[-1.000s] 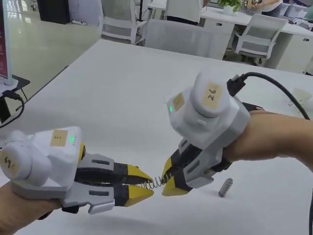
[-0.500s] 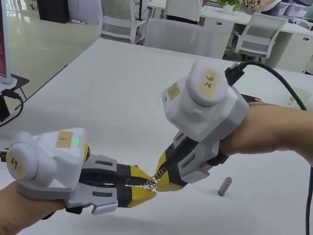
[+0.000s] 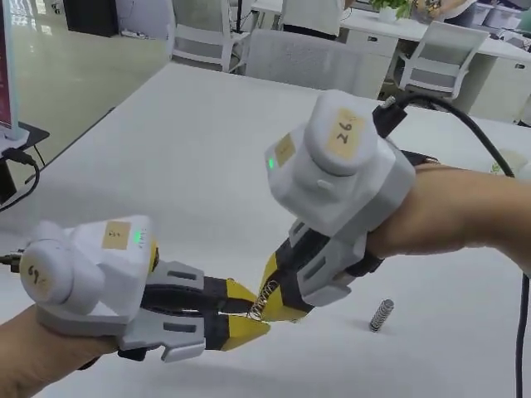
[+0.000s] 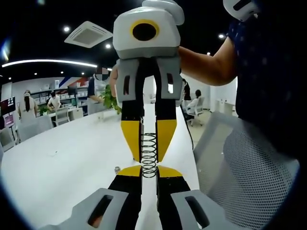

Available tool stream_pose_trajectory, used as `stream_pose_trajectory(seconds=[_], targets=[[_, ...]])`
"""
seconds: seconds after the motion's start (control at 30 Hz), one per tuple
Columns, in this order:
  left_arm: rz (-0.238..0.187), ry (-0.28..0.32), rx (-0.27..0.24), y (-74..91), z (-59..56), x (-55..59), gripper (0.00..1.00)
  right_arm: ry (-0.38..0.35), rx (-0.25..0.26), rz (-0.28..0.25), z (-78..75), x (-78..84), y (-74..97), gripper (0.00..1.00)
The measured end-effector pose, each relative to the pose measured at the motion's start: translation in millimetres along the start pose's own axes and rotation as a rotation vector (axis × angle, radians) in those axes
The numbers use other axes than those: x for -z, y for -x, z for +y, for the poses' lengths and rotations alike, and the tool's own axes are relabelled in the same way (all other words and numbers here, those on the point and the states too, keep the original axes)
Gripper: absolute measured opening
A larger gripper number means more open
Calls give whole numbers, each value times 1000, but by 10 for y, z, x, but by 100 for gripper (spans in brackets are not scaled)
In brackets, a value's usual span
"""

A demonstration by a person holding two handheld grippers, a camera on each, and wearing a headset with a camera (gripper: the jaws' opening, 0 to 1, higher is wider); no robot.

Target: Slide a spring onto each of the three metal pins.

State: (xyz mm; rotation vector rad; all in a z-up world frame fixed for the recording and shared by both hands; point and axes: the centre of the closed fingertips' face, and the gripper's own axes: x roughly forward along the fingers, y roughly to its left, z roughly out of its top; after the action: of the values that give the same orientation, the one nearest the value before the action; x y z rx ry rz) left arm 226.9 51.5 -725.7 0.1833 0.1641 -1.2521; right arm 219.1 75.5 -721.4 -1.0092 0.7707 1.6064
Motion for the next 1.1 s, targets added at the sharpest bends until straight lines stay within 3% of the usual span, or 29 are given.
stream_pose_trajectory(seconds=[0.47,0.73,1.1], targets=[[-1,12,-8,-10,24,14,6,17,3,33,-33,24,-29,8],[9,51,-23,32,57,70,17,22,7,42,-67,23,-18,8],[30,124,-87,194,134,191,35,10,21,38,-147,33,14,8]])
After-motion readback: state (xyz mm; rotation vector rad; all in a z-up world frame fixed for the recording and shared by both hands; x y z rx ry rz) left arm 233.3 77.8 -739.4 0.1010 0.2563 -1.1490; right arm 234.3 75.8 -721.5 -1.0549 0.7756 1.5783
